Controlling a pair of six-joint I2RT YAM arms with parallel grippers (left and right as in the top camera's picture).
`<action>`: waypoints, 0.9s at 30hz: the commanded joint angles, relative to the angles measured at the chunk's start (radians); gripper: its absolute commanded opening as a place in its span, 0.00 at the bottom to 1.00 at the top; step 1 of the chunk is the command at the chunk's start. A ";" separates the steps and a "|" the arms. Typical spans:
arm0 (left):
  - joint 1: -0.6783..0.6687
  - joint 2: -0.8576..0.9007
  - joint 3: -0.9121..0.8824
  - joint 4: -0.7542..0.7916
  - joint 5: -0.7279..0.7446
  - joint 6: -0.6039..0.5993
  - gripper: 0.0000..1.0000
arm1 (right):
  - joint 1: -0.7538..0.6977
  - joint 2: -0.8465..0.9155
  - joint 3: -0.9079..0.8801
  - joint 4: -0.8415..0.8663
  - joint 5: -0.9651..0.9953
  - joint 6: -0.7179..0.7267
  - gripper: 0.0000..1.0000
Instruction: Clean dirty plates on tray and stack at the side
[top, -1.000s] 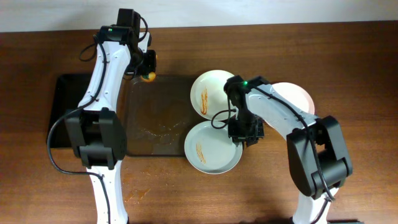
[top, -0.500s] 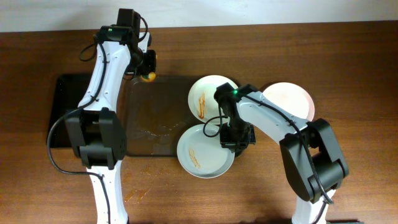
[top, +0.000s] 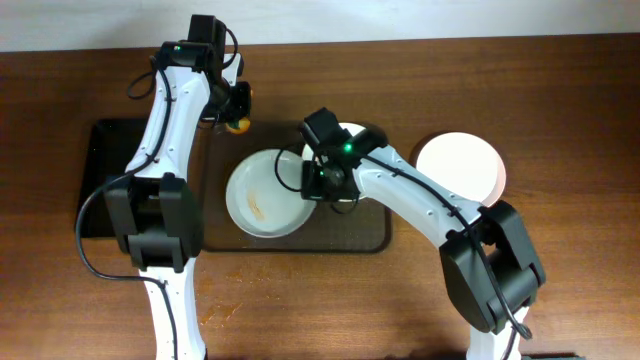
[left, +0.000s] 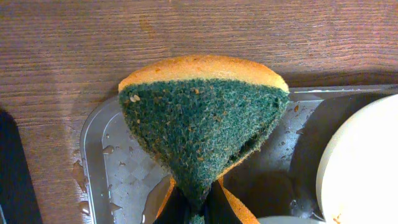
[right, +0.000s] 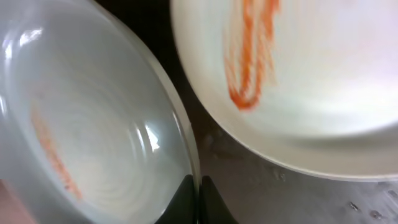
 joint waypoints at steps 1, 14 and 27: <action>0.003 0.003 0.002 -0.002 -0.007 0.019 0.01 | 0.034 0.044 0.015 0.033 0.047 0.064 0.04; 0.003 0.003 0.003 -0.008 -0.007 0.019 0.01 | 0.072 0.060 0.015 0.054 0.057 0.078 0.47; 0.003 0.003 0.003 -0.041 -0.007 0.015 0.01 | 0.030 0.216 0.155 0.005 -0.072 0.029 0.25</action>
